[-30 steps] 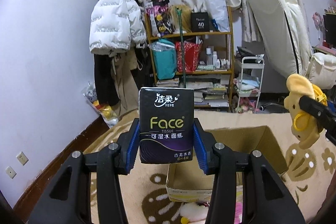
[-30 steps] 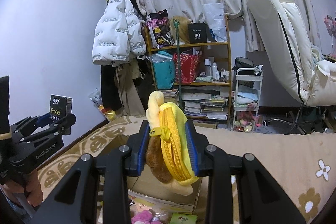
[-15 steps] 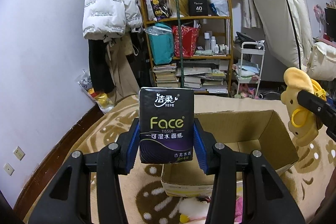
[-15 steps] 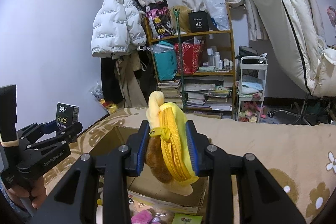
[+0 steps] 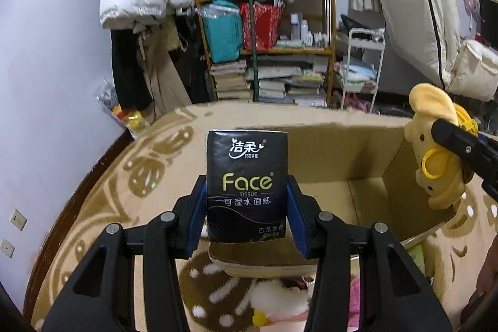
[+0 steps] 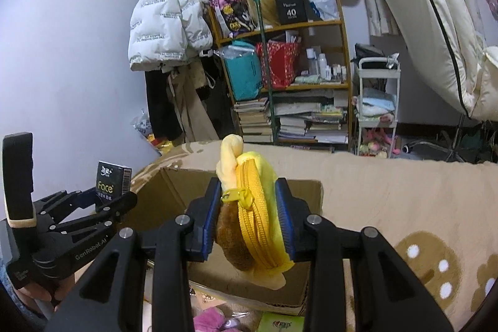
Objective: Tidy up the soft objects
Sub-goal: 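Open the left tool to drop the tissue pack while the right tool drops the yellow plush into the box, then withdraw both tools from the box back toward the remaining items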
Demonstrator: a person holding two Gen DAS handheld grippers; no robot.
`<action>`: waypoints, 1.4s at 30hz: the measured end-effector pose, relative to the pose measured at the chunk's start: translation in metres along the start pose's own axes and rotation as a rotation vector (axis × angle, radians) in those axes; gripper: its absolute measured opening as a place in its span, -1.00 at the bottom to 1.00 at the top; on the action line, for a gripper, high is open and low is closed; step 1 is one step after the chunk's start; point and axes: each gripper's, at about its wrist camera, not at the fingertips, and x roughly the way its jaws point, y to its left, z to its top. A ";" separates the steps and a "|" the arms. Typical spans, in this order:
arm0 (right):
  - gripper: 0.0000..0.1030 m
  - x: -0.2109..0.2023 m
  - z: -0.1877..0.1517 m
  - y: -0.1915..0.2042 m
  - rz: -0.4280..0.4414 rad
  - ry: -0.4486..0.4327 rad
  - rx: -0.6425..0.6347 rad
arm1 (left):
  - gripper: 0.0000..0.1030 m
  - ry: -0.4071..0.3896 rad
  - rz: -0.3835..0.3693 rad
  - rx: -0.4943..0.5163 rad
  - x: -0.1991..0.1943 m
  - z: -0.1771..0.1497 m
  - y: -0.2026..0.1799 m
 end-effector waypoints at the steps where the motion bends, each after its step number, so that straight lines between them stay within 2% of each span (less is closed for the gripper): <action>1: -0.29 0.002 -0.002 0.000 0.001 0.007 0.001 | -0.12 0.013 -0.003 0.001 0.003 -0.002 -0.001; 13: -0.29 0.018 -0.017 0.003 0.025 0.065 -0.014 | -0.11 0.044 -0.004 0.036 0.013 -0.006 -0.007; 22: -0.27 0.020 -0.020 0.002 0.043 0.076 0.001 | -0.10 0.028 -0.059 0.019 0.008 -0.005 -0.010; 31: -0.22 0.026 -0.022 -0.008 0.041 0.109 0.042 | -0.10 0.070 -0.082 0.031 0.016 -0.009 -0.013; 32: -0.22 0.027 -0.022 -0.007 0.040 0.111 0.042 | -0.08 0.072 -0.082 0.032 0.016 -0.009 -0.013; 36: -0.22 0.028 -0.023 -0.005 0.045 0.119 0.037 | 0.17 0.049 -0.063 0.030 0.012 -0.008 -0.011; 42: -0.19 0.029 -0.023 -0.006 0.051 0.125 0.030 | 0.30 0.068 -0.045 0.041 0.013 -0.006 -0.010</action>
